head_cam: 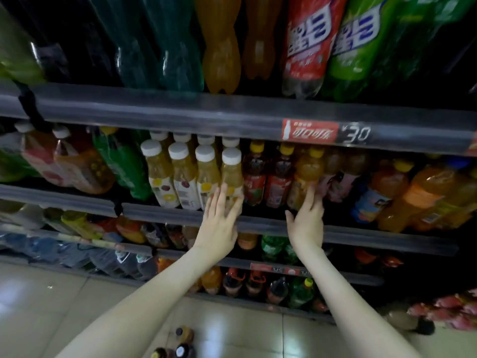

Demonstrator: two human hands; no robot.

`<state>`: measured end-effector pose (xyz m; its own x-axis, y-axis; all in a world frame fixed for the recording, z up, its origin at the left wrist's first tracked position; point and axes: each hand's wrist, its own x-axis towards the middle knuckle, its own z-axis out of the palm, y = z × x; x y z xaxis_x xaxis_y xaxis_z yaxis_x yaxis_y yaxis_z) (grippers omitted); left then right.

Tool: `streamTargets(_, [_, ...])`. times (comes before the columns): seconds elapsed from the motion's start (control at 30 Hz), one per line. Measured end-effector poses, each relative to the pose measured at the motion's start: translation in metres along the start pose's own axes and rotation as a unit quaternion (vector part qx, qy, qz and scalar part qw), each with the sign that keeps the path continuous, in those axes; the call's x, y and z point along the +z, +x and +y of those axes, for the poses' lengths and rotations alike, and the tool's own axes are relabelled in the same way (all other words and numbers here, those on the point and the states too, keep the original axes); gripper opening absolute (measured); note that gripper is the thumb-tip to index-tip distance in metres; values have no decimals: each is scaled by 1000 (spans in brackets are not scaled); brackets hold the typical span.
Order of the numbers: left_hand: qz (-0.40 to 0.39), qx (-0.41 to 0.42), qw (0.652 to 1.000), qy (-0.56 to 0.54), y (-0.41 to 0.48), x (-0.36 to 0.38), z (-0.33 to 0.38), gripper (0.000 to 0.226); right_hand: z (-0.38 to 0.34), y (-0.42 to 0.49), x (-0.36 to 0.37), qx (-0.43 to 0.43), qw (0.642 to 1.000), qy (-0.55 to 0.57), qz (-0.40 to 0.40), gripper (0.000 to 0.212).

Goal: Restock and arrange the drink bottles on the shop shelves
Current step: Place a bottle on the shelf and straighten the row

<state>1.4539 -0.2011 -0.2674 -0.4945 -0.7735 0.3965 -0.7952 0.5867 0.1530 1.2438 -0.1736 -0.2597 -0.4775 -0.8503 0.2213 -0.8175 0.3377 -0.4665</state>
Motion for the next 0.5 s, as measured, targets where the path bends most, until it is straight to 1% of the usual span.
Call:
streamTargets(0.1, [-50,22,998,-43,-44,7,-15,69,8,-52,22,-14,999,50,1,80])
streamTargets(0.17, [-97,31,993,-66,-81,18,-32,58,8,-95,40,-16,997,72,-28,70])
streamTargets(0.23, [-131,27,987,-94,-121,33,-52,49,12,-138,67,-14,994,60,-89,59])
streamTargets(0.3, [-149,5,981,-121,-170,55,-74,49,21,-186,106,3,983,24,-179,54])
streamTargets(0.37, [-183,-36,974,-130,-230,86,-102,49,25,-236,156,41,952,-20,-302,54])
streamTargets(0.4, [-200,-66,966,-149,-258,104,-115,53,26,-259,185,38,941,-35,-334,58])
streamTargets(0.43, [-214,-95,957,-169,-289,126,-129,60,28,-281,217,34,927,-38,-372,65])
streamTargets(0.47, [-217,-116,953,-176,-318,150,-142,59,35,-307,255,19,914,-60,-400,74])
streamTargets(0.5, [-217,-138,950,-178,-348,173,-153,52,46,-332,297,10,895,-73,-439,83])
